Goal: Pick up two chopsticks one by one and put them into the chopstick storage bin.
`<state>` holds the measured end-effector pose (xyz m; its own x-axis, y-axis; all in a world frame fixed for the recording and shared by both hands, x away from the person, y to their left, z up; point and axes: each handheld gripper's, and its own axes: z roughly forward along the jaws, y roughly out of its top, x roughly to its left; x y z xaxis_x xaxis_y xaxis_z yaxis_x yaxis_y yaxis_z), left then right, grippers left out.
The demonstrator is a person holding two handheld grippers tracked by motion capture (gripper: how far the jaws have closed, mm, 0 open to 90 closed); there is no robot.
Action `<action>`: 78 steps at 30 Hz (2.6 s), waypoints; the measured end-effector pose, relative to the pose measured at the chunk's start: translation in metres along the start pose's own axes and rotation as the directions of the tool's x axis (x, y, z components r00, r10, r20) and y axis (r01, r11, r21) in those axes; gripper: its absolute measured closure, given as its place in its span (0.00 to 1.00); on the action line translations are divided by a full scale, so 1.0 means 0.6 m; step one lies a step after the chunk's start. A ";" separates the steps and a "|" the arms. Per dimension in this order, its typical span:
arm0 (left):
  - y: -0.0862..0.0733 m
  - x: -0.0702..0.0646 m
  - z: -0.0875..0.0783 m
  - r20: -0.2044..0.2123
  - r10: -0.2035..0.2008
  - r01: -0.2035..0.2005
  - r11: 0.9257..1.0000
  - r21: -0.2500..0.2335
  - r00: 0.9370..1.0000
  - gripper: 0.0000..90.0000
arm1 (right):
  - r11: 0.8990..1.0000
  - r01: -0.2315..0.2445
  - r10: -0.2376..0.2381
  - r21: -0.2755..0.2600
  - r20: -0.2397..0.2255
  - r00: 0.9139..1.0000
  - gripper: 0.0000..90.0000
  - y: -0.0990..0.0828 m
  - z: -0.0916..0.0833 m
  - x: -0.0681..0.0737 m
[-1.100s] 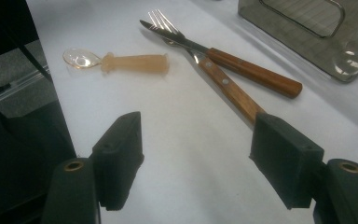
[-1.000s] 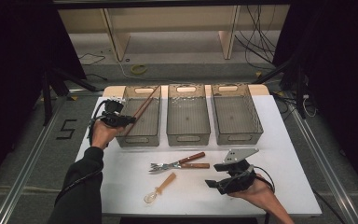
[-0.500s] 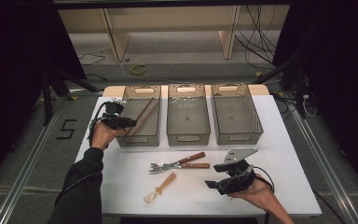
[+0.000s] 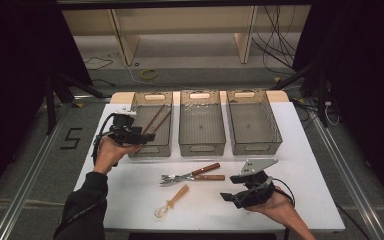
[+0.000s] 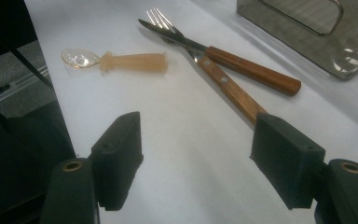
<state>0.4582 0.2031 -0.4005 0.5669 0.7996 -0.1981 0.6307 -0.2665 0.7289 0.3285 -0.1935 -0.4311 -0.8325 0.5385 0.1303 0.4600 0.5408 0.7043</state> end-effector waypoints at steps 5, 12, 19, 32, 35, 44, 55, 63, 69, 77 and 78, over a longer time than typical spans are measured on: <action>-0.014 -0.027 -0.008 0.039 0.014 -0.014 1.000 -0.006 0.999 0.31 | 1.000 -0.002 0.002 -0.009 0.006 1.000 0.38 0.000 0.000 0.001; -0.024 -0.053 -0.011 0.061 0.041 -0.042 0.999 0.018 0.997 0.29 | 1.000 -0.003 0.003 -0.016 0.009 1.000 0.37 -0.003 0.000 0.001; -0.034 -0.081 -0.008 0.086 0.075 -0.079 0.996 0.046 0.993 0.28 | 1.000 -0.006 0.006 -0.016 0.008 1.000 0.37 -0.005 0.001 0.003; -0.059 -0.114 -0.001 0.129 0.128 -0.143 0.982 0.119 0.983 0.26 | 1.000 -0.006 0.006 -0.017 0.006 1.000 0.36 -0.008 0.005 0.005; -0.068 -0.123 0.003 0.142 0.141 -0.161 0.976 0.145 0.980 0.26 | 1.000 -0.005 0.005 -0.016 0.005 1.000 0.36 -0.008 0.005 0.004; -0.089 -0.143 0.014 0.159 0.151 -0.178 0.969 0.171 0.976 0.24 | 1.000 -0.011 0.011 -0.021 0.008 1.000 0.37 -0.010 0.003 0.002; -0.110 -0.164 0.027 0.165 0.171 -0.205 0.952 0.226 0.971 0.24 | 1.000 -0.013 0.013 -0.023 0.009 1.000 0.37 -0.012 0.003 0.000; -0.118 -0.175 0.032 0.167 0.184 -0.223 0.940 0.258 0.969 0.25 | 1.000 -0.018 0.018 -0.020 0.007 1.000 0.37 -0.014 0.004 -0.002; -0.124 -0.183 0.036 0.173 0.190 -0.233 0.933 0.276 0.966 0.26 | 1.000 -0.018 0.018 -0.020 0.008 1.000 0.37 -0.014 0.005 -0.003; -0.132 -0.188 0.042 0.183 0.187 -0.235 0.927 0.291 0.965 0.26 | 1.000 -0.019 0.019 -0.021 0.011 1.000 0.37 -0.014 0.004 -0.002; -0.132 -0.190 0.042 0.185 0.188 -0.236 0.927 0.291 0.965 0.27 | 1.000 -0.018 0.019 -0.021 0.011 1.000 0.37 -0.014 0.004 -0.002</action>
<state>0.3571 0.1197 -0.4526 0.7632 0.6219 -0.1754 0.6051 -0.5926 0.5317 0.3265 -0.1973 -0.4389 -0.8203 0.5555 0.1357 0.4685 0.5168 0.7166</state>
